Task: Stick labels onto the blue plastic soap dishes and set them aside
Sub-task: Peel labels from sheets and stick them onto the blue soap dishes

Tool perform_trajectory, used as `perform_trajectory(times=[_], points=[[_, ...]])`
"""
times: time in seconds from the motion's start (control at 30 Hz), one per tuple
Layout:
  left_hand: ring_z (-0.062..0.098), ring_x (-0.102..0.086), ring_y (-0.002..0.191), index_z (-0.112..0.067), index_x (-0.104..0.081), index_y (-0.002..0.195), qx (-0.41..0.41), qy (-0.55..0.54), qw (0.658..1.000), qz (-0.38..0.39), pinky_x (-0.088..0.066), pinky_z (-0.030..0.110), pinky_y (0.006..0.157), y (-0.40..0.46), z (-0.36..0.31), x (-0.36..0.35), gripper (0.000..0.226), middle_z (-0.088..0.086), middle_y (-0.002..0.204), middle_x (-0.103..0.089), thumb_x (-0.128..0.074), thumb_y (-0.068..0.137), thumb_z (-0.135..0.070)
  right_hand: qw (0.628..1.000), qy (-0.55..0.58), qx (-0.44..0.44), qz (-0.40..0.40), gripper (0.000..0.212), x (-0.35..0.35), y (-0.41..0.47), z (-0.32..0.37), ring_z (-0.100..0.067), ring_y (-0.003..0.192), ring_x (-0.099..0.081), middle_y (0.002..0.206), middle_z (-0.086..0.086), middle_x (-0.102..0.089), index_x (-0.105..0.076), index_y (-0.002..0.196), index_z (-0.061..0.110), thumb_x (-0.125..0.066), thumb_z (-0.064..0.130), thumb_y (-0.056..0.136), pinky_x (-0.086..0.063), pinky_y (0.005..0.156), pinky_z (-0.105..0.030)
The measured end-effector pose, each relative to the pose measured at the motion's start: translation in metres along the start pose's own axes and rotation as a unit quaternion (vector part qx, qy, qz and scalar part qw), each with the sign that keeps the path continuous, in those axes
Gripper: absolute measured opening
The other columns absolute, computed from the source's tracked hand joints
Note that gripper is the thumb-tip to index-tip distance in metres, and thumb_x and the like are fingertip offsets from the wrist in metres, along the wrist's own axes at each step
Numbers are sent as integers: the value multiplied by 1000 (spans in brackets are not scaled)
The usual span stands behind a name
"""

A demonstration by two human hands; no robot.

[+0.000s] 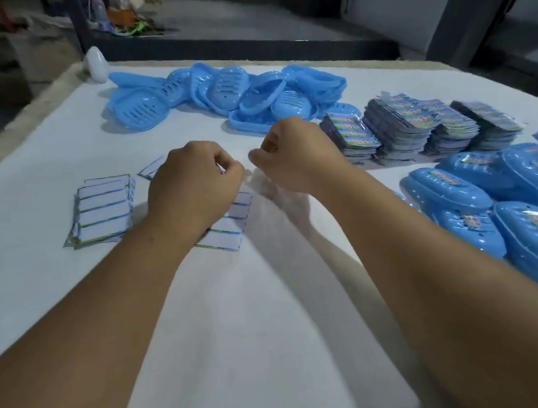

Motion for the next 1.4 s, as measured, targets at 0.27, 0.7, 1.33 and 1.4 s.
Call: perform_trajectory(times=[0.27, 0.7, 1.33, 1.4], points=[[17, -62, 76, -22, -70, 77, 33, -7, 999, 10, -45, 27, 70, 8, 17, 11, 16, -8, 76, -67, -59, 86, -30, 996, -27, 75, -40, 19, -30, -4, 6, -27, 82, -59, 86, 1, -69, -67, 88, 20, -57, 36, 90, -41, 64, -33], [30, -56, 107, -16, -65, 113, 63, 125, 984, -114, -45, 37, 86, 53, 78, 38, 22, 13, 118, -59, -59, 94, -25, 995, -15, 101, -14, 23, -38, -4, -1, -27, 91, -60, 95, 3, -68, -69, 88, 26, -57, 45, 89, -49, 77, -37], [30, -50, 113, -14, -58, 124, -56, 423, 904, -19, -42, 42, 91, 123, 96, 31, 24, 10, 125, -56, -51, 103, -22, 996, -5, 94, 8, 23, -36, -4, 5, -27, 99, -57, 100, 5, -66, -68, 94, 28, -57, 48, 92, -49, 87, -42], [31, -53, 103, -12, -54, 120, -56, 335, 939, -48, -41, 41, 81, 118, 89, 35, 18, 13, 115, -61, -49, 103, -17, 996, 4, 92, 5, 24, -35, -4, 5, -27, 101, -58, 104, 5, -68, -69, 100, 28, -57, 47, 92, -49, 89, -42]])
Point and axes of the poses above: each hand's wrist, its own y-axis towards the middle knuckle, its own x-axis out of the back of the hand, z = x × y, the point moved 4 cm from there along y, towards the middle knuckle
